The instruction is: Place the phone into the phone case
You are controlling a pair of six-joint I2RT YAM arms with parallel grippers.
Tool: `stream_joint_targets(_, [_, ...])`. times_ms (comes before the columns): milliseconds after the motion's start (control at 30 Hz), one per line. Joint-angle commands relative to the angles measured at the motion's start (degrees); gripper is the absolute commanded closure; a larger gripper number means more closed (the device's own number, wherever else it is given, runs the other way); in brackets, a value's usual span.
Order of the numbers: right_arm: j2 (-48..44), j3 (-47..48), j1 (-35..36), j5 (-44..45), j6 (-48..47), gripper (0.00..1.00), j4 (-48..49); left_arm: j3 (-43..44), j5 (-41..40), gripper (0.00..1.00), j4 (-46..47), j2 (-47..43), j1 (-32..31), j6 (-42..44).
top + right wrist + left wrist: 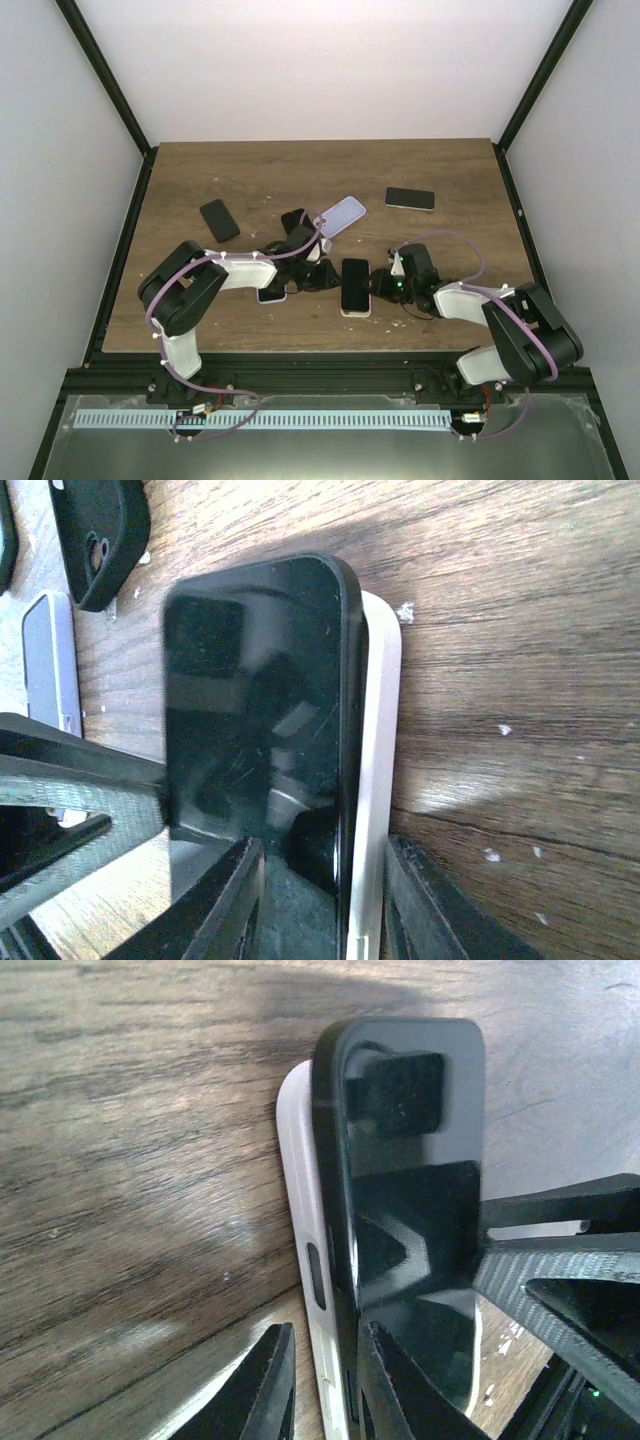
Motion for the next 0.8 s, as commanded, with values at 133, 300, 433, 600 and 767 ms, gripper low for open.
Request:
stream_joint_targets(133, [2.6,-1.2,-0.1,-8.5,5.9,0.65,11.0,-2.9,1.9,0.84,3.3,1.1,-0.1,0.1])
stream_joint_targets(300, [4.8,-2.4,-0.1,-13.4,11.6,0.65,19.6,-4.7,1.6,0.85,3.2,-0.4,-0.2,0.2])
stream_joint_targets(433, [5.3,-3.1,-0.1,-14.4,13.2,0.68,22.2,-6.0,1.6,0.85,3.9,-1.7,-0.3,-0.1])
stream_joint_targets(600, [6.1,-3.6,-0.1,-14.2,12.8,0.77,22.5,-6.2,2.6,0.85,5.8,-1.5,-1.0,-1.3])
stream_joint_targets(767, [7.2,-3.6,-0.1,-14.7,12.7,0.87,22.2,-6.6,3.6,0.85,6.8,-2.9,-1.0,-2.4])
